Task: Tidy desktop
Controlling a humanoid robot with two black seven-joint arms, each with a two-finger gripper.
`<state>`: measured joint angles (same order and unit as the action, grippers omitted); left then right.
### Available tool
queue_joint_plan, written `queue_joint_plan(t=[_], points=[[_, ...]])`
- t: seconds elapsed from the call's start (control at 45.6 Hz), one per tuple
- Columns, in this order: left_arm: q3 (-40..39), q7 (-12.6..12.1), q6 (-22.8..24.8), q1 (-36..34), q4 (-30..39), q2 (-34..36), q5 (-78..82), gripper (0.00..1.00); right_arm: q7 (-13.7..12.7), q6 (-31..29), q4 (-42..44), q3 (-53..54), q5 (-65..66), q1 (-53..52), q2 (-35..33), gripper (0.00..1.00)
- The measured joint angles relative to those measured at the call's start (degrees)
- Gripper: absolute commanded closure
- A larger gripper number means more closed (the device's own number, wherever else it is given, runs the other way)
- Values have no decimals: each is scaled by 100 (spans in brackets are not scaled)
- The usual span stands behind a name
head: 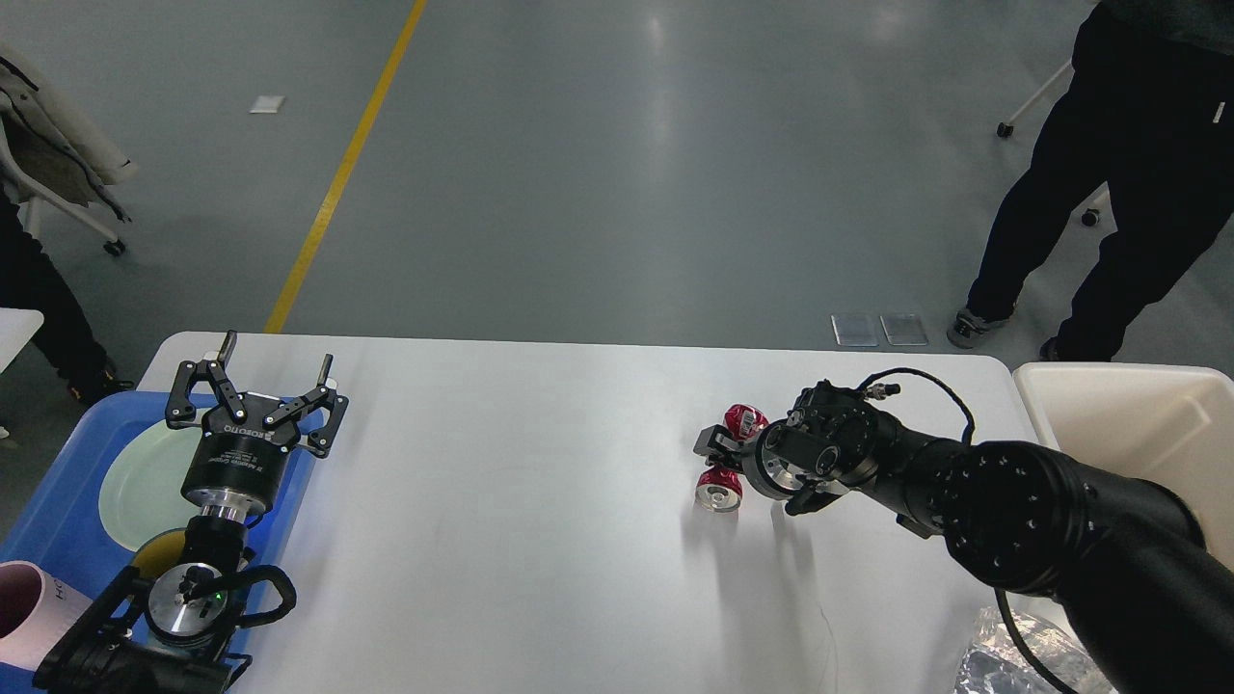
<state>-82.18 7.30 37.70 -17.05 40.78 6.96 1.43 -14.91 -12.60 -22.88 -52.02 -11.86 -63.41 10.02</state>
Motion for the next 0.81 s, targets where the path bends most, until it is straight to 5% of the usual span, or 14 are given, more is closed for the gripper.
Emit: queue_joint_plan(t=[0.131, 0.307, 0.394, 0.811], points=[[0, 0, 0, 0, 0, 0, 0, 3, 7, 32, -1, 79, -5, 18, 16, 46], [0, 0, 0, 0, 0, -1, -2, 3, 31, 68, -6, 160, -8, 61, 17, 65], [0, 0, 0, 0, 0, -1, -2, 3, 39, 125, -5, 165, -8, 98, 17, 99], [0, 0, 0, 0, 0, 0, -2, 3, -145, 301, -68, 197, -22, 87, -33, 100]])
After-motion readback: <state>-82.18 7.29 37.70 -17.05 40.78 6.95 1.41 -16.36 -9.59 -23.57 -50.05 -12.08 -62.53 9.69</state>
